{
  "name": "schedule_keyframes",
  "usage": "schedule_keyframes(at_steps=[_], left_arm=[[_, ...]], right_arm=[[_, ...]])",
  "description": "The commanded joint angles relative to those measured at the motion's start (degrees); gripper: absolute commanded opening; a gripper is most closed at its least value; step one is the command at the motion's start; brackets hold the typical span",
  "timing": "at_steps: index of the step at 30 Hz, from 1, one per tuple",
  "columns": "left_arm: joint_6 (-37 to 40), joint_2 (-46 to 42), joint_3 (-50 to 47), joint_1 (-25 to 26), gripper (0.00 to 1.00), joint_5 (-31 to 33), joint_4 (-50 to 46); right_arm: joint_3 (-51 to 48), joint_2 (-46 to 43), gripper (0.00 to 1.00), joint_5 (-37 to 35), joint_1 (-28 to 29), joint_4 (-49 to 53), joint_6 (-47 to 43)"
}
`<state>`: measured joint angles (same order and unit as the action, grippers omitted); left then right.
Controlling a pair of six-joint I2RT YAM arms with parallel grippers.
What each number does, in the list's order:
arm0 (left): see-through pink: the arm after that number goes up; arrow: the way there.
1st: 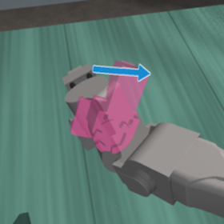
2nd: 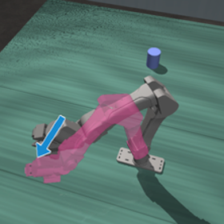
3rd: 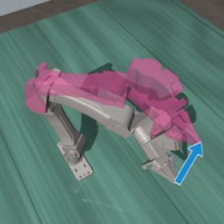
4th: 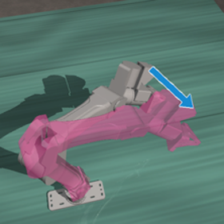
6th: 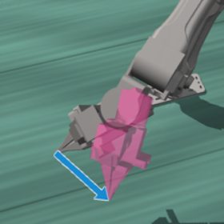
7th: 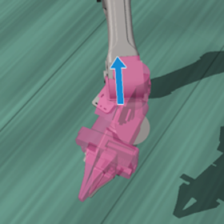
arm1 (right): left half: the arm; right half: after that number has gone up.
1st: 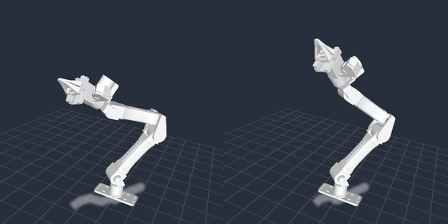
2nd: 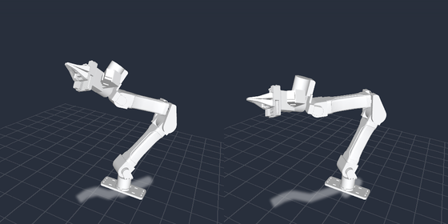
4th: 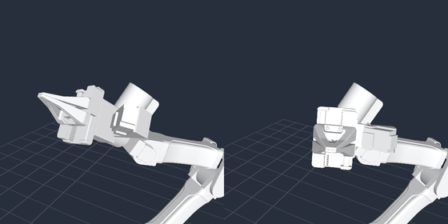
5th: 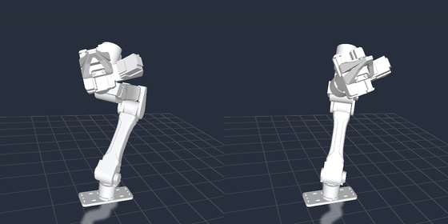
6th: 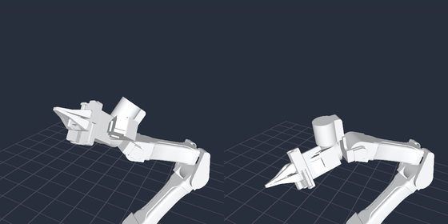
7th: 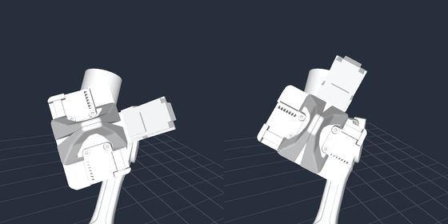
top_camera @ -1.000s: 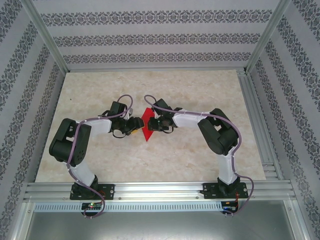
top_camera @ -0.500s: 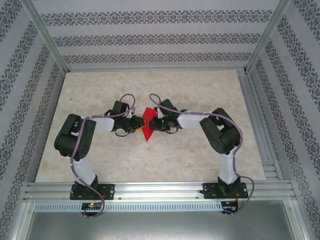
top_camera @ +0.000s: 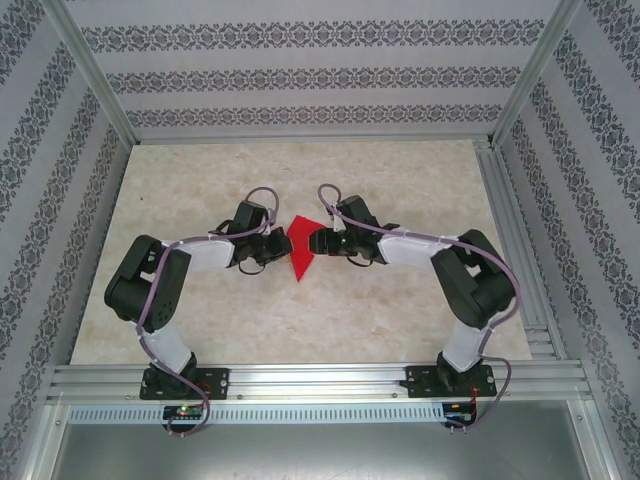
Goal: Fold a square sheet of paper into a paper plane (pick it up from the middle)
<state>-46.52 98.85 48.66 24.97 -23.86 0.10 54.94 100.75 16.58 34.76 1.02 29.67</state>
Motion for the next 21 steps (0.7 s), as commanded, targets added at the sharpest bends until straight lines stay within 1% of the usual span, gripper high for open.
schedule_keyframes(at_steps=[1, 5, 7, 11, 16, 21], left_arm=[[-3.28, -2.92, 0.68, 4.06, 0.04, 9.86, -3.17], [-6.8, -3.48, 2.4, 7.93, 0.04, 16.07, -5.36], [-7.88, -3.45, 3.63, 9.52, 0.04, 18.93, -7.31], [-12.14, -2.78, 3.53, 11.9, 0.03, 22.18, -7.49], [-17.94, -3.94, 0.65, 12.47, 0.03, 25.54, -4.73], [-21.18, -6.01, -0.49, 12.47, 0.03, 28.09, -5.8]], right_arm=[[-4.61, -4.49, 0.53, -6.74, 0.93, -6.57, -5.63], [-10.2, -9.05, 0.49, -11.12, 2.78, -10.8, -10.81], [-12.27, -10.2, 0.46, -11.07, 3.08, -12.4, -12.31], [-19.88, -12.0, 0.46, -10.88, 5.73, -23.91, -17.45], [-23.57, -11.45, 0.46, -13.17, 10.25, -31.48, -22.88], [-22.32, -7.29, 0.43, -16.28, 13.59, -33.37, -27.7]])
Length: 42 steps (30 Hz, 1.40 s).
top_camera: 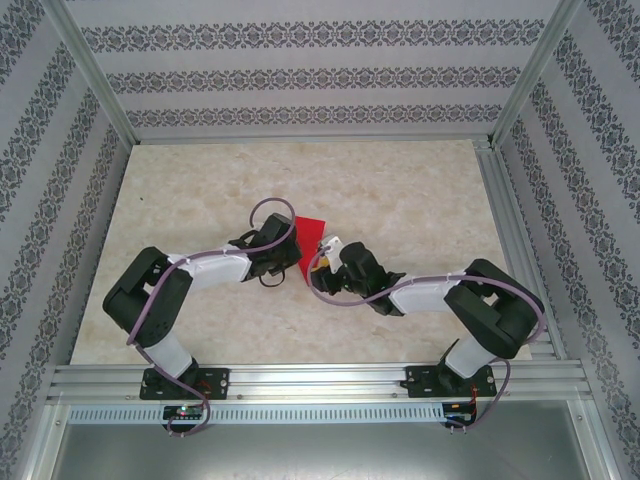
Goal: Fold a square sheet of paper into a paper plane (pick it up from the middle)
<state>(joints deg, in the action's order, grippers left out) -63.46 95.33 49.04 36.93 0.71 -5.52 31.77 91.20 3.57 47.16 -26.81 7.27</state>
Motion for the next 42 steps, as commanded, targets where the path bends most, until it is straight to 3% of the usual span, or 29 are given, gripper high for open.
schedule_keyframes(at_steps=[1, 12, 24, 42], left_arm=[[-4.51, -2.67, -0.93, 0.51, 0.03, 3.64, -0.34], [-7.5, -2.34, -0.86, 0.34, 0.04, 0.72, 0.45], [-9.81, -2.54, -2.78, -1.54, 0.12, -3.14, 3.87], [-11.29, -2.93, -4.39, -3.16, 0.06, -5.89, 7.5]], right_arm=[[1.21, 3.04, 0.43, -3.78, 1.62, -5.87, -6.2], [7.21, 11.82, 0.37, -4.73, 4.44, -7.11, -9.66], [6.82, 15.63, 0.21, -5.5, 4.35, -9.26, -11.54], [4.62, 16.7, 0.26, -4.28, 4.26, -10.56, -12.36]])
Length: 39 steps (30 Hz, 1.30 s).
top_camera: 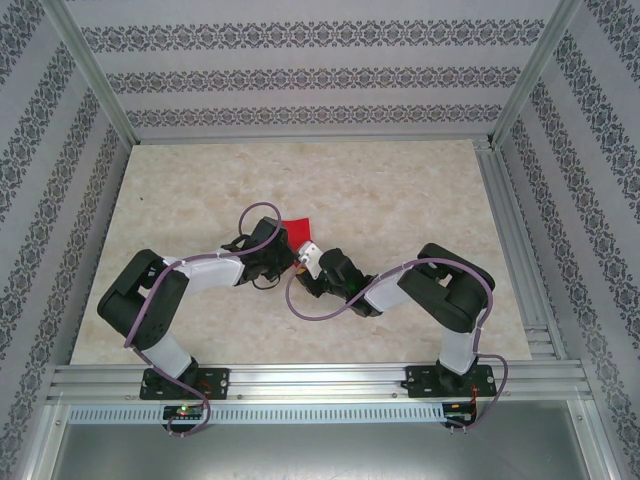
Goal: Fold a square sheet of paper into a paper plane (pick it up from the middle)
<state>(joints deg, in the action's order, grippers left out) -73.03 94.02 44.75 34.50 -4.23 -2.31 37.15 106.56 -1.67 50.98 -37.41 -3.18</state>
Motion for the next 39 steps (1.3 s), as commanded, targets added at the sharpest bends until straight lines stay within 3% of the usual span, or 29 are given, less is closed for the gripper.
schedule_keyframes(at_steps=[1, 15, 21, 24, 31, 39], left_arm=[[-1.74, -1.58, -0.1, -0.84, 0.06, -1.06, 4.47], [-3.98, -2.01, -0.1, -0.93, 0.06, -3.06, 6.9], [-3.73, -1.93, -0.41, -1.34, 0.07, -3.31, 6.89], [-2.65, -1.97, -0.29, -1.62, 0.11, -3.55, 6.03], [3.09, -1.45, 0.05, -3.65, 0.32, -4.84, 3.12], [12.72, 2.77, 3.2, -6.12, 0.37, -8.87, 2.48]], right_arm=[[-0.67, 1.32, 0.27, 0.96, 0.43, 0.13, -2.05], [-0.4, 1.54, 0.37, 1.67, 0.79, -0.19, -2.0], [-1.28, 0.85, 0.32, 0.62, 0.79, -1.41, -1.76], [-1.65, 0.58, 0.29, 0.6, 0.74, -1.62, -1.75], [-2.76, 0.6, 0.27, 2.55, -0.42, -2.7, -1.14], [-3.92, 0.39, 0.27, 5.48, -2.26, -4.38, 0.18]])
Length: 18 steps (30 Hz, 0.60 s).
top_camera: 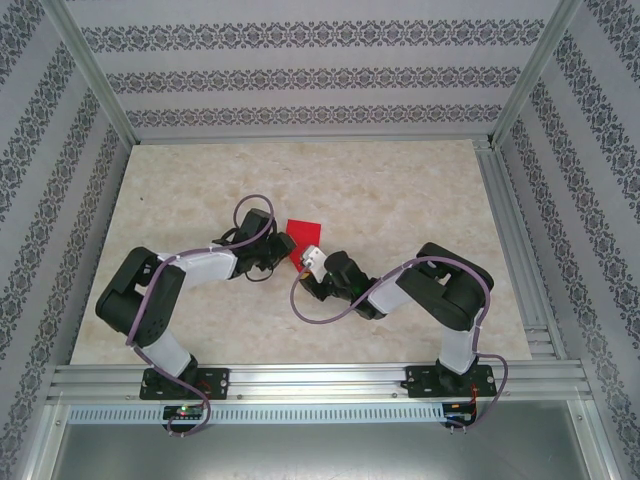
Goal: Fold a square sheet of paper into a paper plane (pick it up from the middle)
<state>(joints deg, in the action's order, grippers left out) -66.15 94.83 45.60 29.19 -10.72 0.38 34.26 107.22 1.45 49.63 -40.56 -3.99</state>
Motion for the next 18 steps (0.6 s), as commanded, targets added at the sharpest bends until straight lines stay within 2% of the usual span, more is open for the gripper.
schedule_keyframes(at_steps=[1, 5, 9, 15, 18], left_arm=[[6.97, 2.85, 3.04, -1.01, 0.37, -3.37, -0.37], [9.68, 5.34, 4.03, -1.24, 0.37, -6.47, 1.06], [11.57, 5.73, 4.29, -1.41, 0.3, -8.12, 2.29], [12.07, 4.93, 4.43, -1.42, 0.11, -7.42, 0.78], [10.27, 3.71, 3.88, -1.41, 0.06, -6.19, 0.28]], right_arm=[[-1.12, -0.25, 0.27, 2.73, -1.01, -1.28, 1.1], [-1.3, -0.26, 0.27, 3.94, -1.63, -1.65, 1.74], [-1.55, -0.54, 0.27, 4.72, -2.33, -1.97, 2.43], [-3.0, -4.45, 0.31, 6.47, -4.16, -5.56, 5.66], [-4.43, -8.73, 0.38, 7.12, -5.78, -6.76, 9.03]])
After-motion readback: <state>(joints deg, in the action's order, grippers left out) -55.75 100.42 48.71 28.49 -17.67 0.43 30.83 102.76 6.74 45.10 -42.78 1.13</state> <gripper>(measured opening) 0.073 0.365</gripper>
